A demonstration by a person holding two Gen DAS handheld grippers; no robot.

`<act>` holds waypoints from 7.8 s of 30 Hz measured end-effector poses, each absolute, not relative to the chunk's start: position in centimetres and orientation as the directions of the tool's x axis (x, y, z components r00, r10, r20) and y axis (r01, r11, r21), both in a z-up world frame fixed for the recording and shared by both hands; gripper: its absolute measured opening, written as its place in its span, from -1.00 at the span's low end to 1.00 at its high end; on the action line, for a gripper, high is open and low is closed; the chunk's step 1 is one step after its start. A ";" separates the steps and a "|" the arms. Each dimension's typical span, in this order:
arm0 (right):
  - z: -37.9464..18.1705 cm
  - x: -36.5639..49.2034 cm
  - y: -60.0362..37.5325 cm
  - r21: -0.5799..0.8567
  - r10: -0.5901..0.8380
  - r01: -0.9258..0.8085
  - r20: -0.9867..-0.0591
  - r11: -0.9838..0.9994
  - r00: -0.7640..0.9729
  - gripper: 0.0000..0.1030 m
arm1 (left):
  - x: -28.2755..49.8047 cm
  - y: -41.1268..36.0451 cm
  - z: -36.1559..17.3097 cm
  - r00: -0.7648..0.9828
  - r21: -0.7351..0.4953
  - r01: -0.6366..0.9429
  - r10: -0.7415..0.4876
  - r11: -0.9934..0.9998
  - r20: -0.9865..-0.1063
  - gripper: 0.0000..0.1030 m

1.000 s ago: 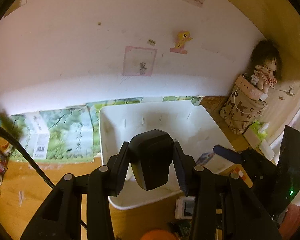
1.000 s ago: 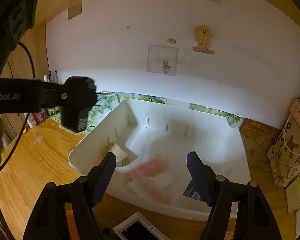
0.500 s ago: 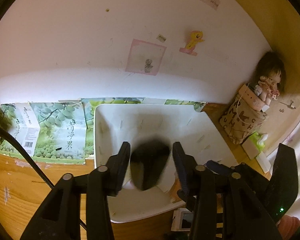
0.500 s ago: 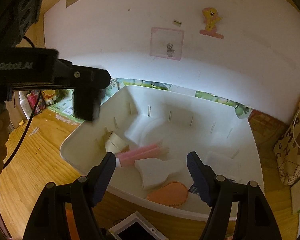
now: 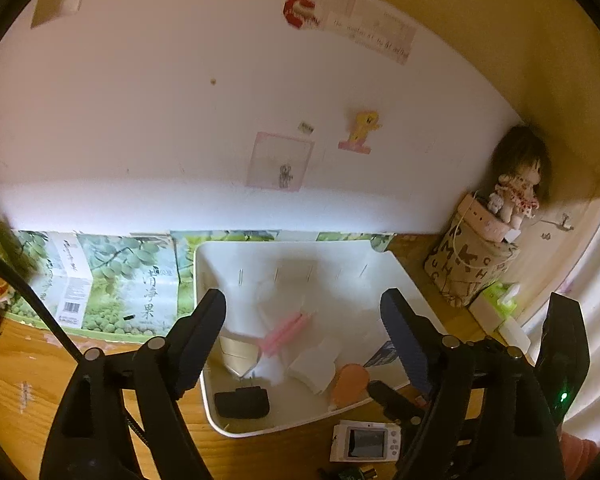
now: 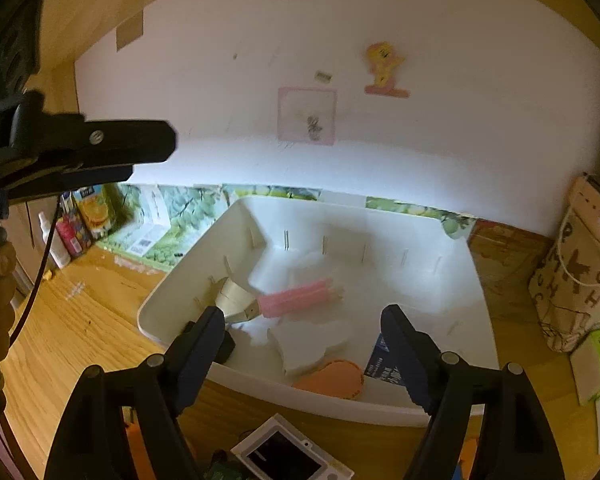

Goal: Organize rigid objects
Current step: 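Open the left gripper dropping the black case while the right gripper releases the tape into the bin, then withdraw both tools from the bin back over the desk items, then close the left gripper on the orange tape measure while the right gripper grasps the clear box, then lift the orange tape measure and clear box and carry both over the bin, then open the left gripper releasing the tape measure while the right gripper drops the clear box into the bin, then withdraw both tools from the bin toward the cream jar and Rubik's cube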

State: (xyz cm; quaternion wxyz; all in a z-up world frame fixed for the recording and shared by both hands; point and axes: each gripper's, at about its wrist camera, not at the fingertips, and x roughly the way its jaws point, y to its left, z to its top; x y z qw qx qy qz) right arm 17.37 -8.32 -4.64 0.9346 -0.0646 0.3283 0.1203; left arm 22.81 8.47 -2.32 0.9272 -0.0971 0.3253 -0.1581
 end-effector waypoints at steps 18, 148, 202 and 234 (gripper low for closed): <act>-1.3 10.2 -10.9 0.049 0.081 -0.065 -0.549 0.997 0.832 0.62 | 17.6 10.5 -0.8 0.757 -0.282 0.245 -0.364 0.928 -0.542 0.60; -9.9 10.6 -14.7 0.152 0.103 0.163 -0.956 0.975 0.274 0.08 | 16.3 6.9 -18.3 -0.095 -0.262 0.230 -0.247 0.937 -0.964 0.67; -3.7 25.5 -12.0 0.167 0.304 -0.281 -0.766 0.945 0.567 0.14 | 30.5 6.3 -3.4 0.575 -0.291 0.100 -0.294 0.951 -0.763 0.67; 2.4 14.7 -19.8 0.123 0.256 -0.225 -0.545 0.966 0.799 0.66 | 18.1 7.6 -0.1 0.699 -0.273 0.025 -0.212 0.962 -0.683 0.69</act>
